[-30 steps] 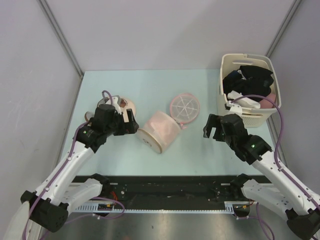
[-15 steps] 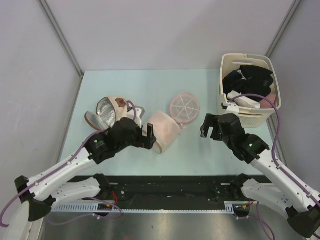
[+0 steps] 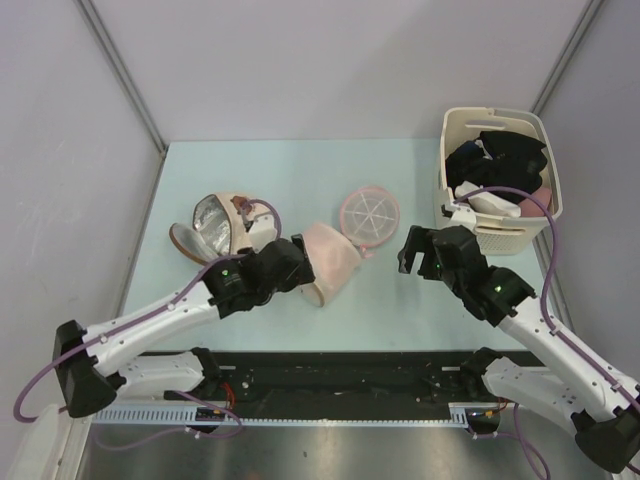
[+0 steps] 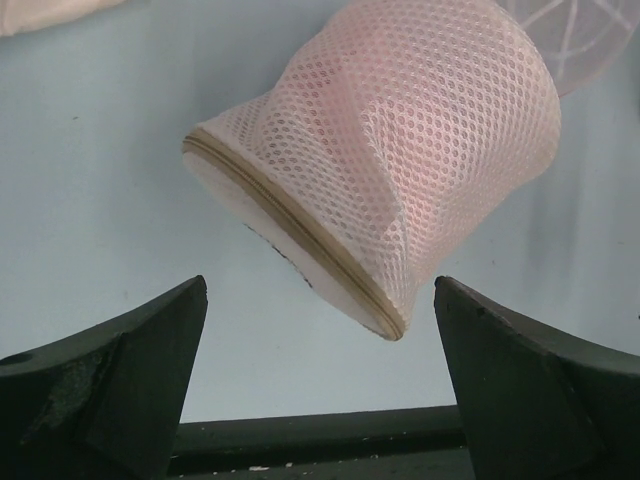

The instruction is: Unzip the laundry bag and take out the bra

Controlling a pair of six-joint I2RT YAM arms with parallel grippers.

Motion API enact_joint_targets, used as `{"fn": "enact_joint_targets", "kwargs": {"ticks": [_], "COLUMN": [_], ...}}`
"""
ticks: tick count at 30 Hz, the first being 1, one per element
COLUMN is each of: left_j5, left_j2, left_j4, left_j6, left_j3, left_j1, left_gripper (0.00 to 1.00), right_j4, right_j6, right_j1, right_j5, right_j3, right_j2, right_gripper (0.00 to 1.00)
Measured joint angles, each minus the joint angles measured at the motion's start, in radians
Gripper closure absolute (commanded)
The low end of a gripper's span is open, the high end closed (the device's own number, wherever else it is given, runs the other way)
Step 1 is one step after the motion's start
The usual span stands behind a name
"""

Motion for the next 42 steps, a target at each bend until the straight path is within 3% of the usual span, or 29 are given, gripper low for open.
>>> {"fn": "enact_joint_targets", "kwargs": {"ticks": [2,3,5,6,10,15,22,25,31,34,35,36,38,39,42], "left_j5": [0.0,-0.002,-0.006,-0.014,-0.066,-0.134,-0.166,-0.239,-0.383,-0.401,-0.399,-0.382,-0.318,-0.27,-0.17], "left_j2": [0.033,0.055,0.099,0.124,0.201,0.161,-0.048,-0.034,0.151,0.265,0.304,0.343,0.407,0.439,0.463], "left_j4": [0.023,0.035,0.048,0.043,-0.04,-0.113,-0.101,-0.169,-0.315,-0.375,-0.392,-0.396,-0.382,-0.35,-0.279], "left_j6": [-0.024,-0.04,-0.068,-0.082,-0.122,-0.054,0.184,0.223,0.247,0.27,0.285,0.303,0.347,0.365,0.414], "left_j3": [-0.004,-0.004,-0.004,-0.004,0.039,0.169,0.251,0.302,0.372,0.401,0.424,0.455,0.511,0.537,0.545], "left_j1": [0.0,0.0,0.0,0.0,0.0,0.0,-0.001,-0.002,-0.071,-0.122,-0.139,-0.154,-0.173,-0.182,-0.191], "left_gripper": [0.21,0.37,0.53,0.69,0.99,1.0,0.99,1.0,1.0,0.97,0.85,0.58,0.3,0.09,0.0], "right_j4": [0.0,0.0,-0.001,-0.001,-0.008,-0.008,-0.003,-0.003,-0.01,-0.017,-0.018,-0.018,-0.019,-0.019,-0.019], "right_j6": [0.001,0.001,0.002,0.002,0.004,0.005,0.006,0.012,0.021,0.023,0.023,0.023,0.023,0.023,0.023], "right_j1": [0.0,0.0,0.0,0.0,0.0,0.001,0.001,0.001,0.005,0.005,0.005,0.005,0.005,0.005,0.005], "right_j5": [-0.001,-0.002,-0.002,-0.002,-0.006,-0.026,-0.046,-0.055,-0.058,-0.057,-0.056,-0.056,-0.051,-0.05,-0.05], "right_j3": [0.0,0.0,0.0,0.0,0.0,-0.003,-0.008,-0.008,-0.014,-0.014,-0.014,-0.014,-0.014,-0.014,-0.014], "right_j2": [-0.003,-0.006,-0.014,-0.019,-0.039,-0.07,-0.078,-0.077,-0.079,-0.083,-0.085,-0.087,-0.09,-0.091,-0.092], "right_gripper": [0.01,0.0,0.0,0.0,0.0,0.0,0.0,0.0,0.0,0.0,0.0,0.0,0.0,0.0,0.0]}}
